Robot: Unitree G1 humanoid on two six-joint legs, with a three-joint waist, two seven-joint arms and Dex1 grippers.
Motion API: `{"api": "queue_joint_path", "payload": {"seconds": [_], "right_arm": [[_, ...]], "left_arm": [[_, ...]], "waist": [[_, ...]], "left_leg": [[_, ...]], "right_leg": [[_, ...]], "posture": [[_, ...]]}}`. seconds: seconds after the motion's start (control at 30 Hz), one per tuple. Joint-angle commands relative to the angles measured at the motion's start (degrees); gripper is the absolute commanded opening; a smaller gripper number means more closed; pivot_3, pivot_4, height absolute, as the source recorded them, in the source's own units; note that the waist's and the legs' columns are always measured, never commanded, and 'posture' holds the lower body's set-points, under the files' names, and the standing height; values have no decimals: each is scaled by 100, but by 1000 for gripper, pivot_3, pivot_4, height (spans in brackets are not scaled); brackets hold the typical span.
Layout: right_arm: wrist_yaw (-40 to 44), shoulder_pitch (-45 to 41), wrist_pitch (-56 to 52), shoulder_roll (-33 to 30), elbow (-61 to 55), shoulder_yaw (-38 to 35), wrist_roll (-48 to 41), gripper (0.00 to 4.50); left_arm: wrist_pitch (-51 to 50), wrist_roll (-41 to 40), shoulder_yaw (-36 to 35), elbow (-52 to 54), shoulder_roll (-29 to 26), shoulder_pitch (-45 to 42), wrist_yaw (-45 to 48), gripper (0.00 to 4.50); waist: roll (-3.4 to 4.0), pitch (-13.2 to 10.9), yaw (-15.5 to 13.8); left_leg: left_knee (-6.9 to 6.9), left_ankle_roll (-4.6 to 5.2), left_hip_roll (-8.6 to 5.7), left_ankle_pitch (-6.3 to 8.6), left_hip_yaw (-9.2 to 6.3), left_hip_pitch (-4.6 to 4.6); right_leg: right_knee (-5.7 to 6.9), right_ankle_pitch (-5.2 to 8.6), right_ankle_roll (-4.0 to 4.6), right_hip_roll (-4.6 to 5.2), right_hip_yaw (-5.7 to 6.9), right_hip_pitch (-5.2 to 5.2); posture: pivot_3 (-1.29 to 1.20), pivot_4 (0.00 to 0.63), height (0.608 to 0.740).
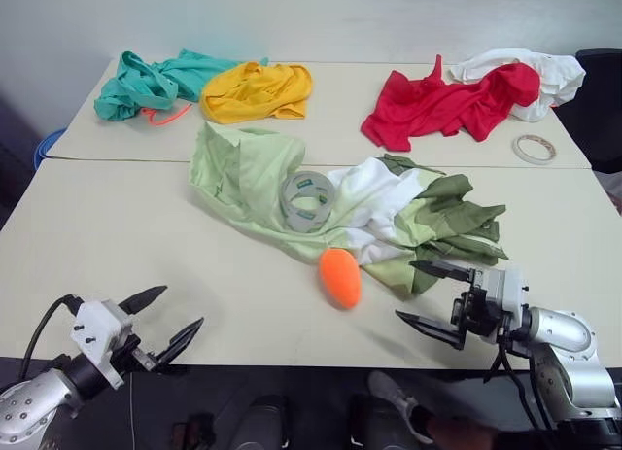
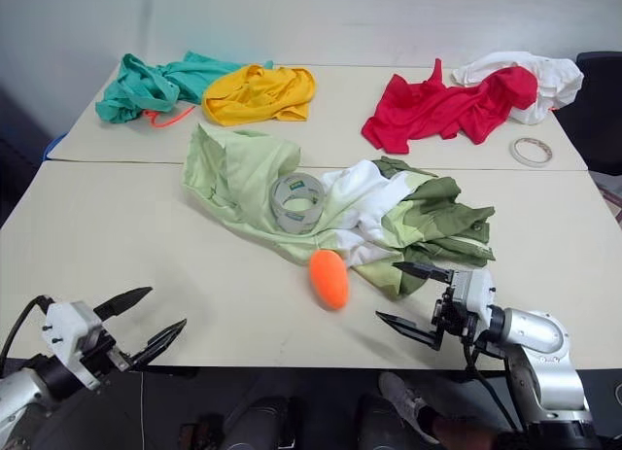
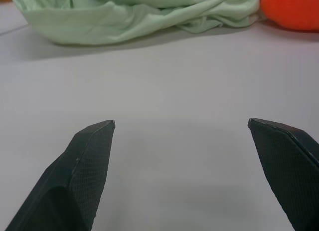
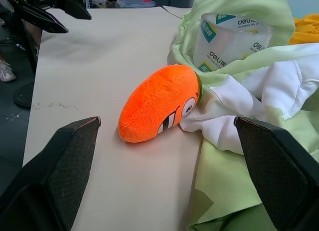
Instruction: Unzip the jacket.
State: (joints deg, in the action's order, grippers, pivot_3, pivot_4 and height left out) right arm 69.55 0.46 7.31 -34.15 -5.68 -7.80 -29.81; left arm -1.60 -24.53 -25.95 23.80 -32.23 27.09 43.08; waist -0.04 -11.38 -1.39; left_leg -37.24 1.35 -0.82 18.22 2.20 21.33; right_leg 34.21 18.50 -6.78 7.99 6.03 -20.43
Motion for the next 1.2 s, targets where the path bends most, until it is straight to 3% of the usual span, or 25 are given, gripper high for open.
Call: {"api": "queue_joint_path", "payload": {"seconds": [0.03, 0.27, 0.5, 0.7, 0.87, 1.0, 1.13, 1.2], "right_arm": [[9, 91, 64, -59, -165, -152, -104, 4487], [-210, 154, -97, -23, -336, -167, -166, 4487], [-763, -639, -1270, -109, -866, 27, -544, 4487], [-812, -3543, -2740, 92, 9, 1343, 108, 4487], [-866, -5233, -3095, 820, 1598, 2248, 949, 4487], [-720, -6043, -2738, 1369, 2806, 2859, 1746, 4487], [-272, -6524, -2627, 1633, 3644, 3228, 2194, 3602], [-221, -6637, -2575, 1708, 3821, 3148, 2226, 2867]], "left_arm": [[-37, -134, -110, 90, 28, 41, -12, 4500], [-945, -1072, -210, 156, -116, 141, 322, 4500], [-1423, -1617, -217, 431, -375, -50, 527, 4500], [-1894, -2009, -124, 622, -572, -729, 348, 4500], [-2053, -1986, 158, 726, -438, -1108, 137, 4500], [-2018, -1820, 384, 849, -249, -1143, -69, 4500], [-1931, -1685, 436, 988, -72, -985, -215, 4500], [-1905, -1654, 419, 1009, -45, -919, -232, 4500]], "waist": [[0, 0, -2], [1, 0, 4], [3, -2, 14], [29, -17, 148], [17, -10, 182], [8, -5, 288], [8, -5, 306], [8, -5, 298]], "left_leg": [[0, -1, 0, 1, 0, 0], [-1, 23, 1, -12, 0, 0], [-9, -9, 7, -1, -2, -2], [-18, -10, 7, -16, -1, 3], [-1, 6, 13, -38, -6, 4], [-17, 15, 11, -43, 4, 56], [-40, 19, 8, -42, -3, 97], [-47, 20, 5, -41, -3, 100]], "right_leg": [[1, 0, 0, 0, 0, 0], [1, 0, 0, -1, 0, 0], [16, -5, 10, -1, -1, -2], [30, -16, 29, 2, -4, -15], [53, -10, 42, -10, 8, -22], [89, -10, 41, -21, 8, -79], [124, -11, 41, -39, 20, -119], [121, -11, 41, -39, 21, -117]], "posture": [[0, 150, 740], [0, 150, 740], [0, 150, 740], [0, 150, 740], [0, 150, 740], [0, 150, 740], [0, 150, 740], [0, 150, 740]]}}
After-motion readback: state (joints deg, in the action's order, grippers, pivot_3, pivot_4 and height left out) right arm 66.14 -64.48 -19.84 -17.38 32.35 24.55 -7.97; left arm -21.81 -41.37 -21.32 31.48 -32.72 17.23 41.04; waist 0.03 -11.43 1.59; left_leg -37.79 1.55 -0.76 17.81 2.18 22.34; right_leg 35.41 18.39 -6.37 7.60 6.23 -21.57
